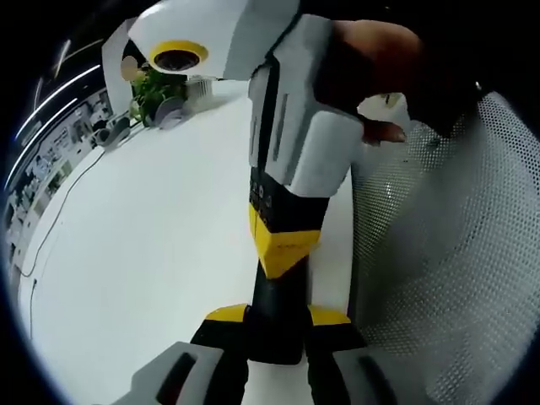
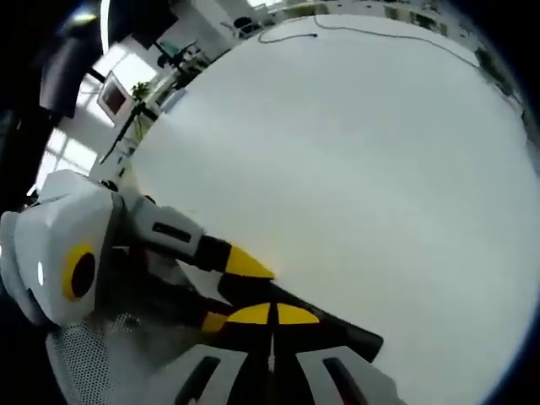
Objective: Press the specified remote control buttons in sequence, fully releasing each button before pressing the next.
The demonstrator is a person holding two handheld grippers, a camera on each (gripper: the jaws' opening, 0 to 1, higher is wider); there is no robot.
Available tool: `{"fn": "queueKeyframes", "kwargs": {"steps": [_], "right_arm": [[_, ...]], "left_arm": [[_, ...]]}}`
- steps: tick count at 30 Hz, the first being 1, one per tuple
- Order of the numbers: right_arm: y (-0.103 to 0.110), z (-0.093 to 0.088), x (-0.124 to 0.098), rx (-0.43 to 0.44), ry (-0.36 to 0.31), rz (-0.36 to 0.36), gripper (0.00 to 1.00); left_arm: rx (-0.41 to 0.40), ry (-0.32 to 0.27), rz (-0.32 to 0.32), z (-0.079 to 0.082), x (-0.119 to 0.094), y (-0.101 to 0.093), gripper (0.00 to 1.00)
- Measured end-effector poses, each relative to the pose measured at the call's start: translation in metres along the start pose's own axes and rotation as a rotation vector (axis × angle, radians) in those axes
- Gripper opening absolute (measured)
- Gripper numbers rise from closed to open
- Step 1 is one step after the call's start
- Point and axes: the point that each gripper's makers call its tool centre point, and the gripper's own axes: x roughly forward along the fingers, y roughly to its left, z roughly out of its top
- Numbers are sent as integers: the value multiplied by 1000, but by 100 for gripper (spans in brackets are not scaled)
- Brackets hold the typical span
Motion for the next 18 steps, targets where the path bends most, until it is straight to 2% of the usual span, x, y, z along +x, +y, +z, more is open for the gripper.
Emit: {"fn": "queueKeyframes", "kwargs": {"steps": [3,6,9,15,18], "right_arm": [[1,-2,2,20,2,18,0],[8,-2,5,4,4,42,0],[9,-8,11,-24,25,23,0],[8,-7,12,-57,20,16,0],[6,-6,12,-41,32,9,0]], "left_arm": [[-1,-1,0,0,0,0,24],[-6,-2,2,0,0,0,24],[-12,-4,7,0,0,0,25],[-20,5,12,1,1,0,25],[-33,6,20,1,1,0,25]]}}
